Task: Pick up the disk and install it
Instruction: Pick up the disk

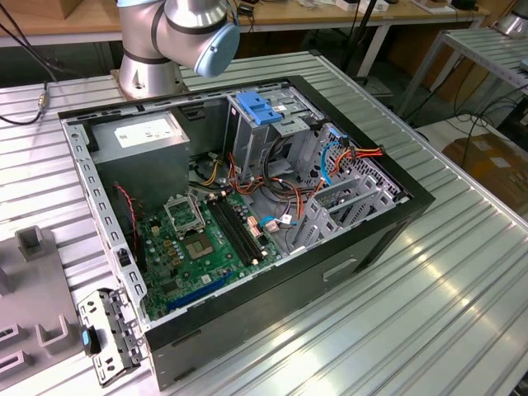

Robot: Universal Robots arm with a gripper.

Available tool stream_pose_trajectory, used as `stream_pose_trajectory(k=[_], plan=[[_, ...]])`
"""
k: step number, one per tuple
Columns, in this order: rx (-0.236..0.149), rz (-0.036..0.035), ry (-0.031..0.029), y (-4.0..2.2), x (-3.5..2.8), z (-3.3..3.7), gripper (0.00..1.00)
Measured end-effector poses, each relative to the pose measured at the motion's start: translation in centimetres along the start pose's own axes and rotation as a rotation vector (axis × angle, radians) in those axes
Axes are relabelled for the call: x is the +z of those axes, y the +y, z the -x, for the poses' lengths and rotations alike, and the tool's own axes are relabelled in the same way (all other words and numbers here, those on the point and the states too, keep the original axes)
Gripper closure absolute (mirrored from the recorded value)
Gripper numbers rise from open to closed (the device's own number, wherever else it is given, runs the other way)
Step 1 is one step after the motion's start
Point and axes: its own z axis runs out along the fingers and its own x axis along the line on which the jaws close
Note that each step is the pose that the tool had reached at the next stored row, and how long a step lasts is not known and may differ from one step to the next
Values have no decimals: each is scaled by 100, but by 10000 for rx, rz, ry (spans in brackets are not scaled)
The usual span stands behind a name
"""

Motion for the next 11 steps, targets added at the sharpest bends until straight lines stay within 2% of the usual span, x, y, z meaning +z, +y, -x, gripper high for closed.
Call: stream_pose_trajectory(k=[5, 8, 11], plan=[[-1, -13, 0, -3, 96, -2, 40], [-1, -14, -2, -5, 187, 8, 40], [0, -14, -3, -5, 245, 19, 40]])
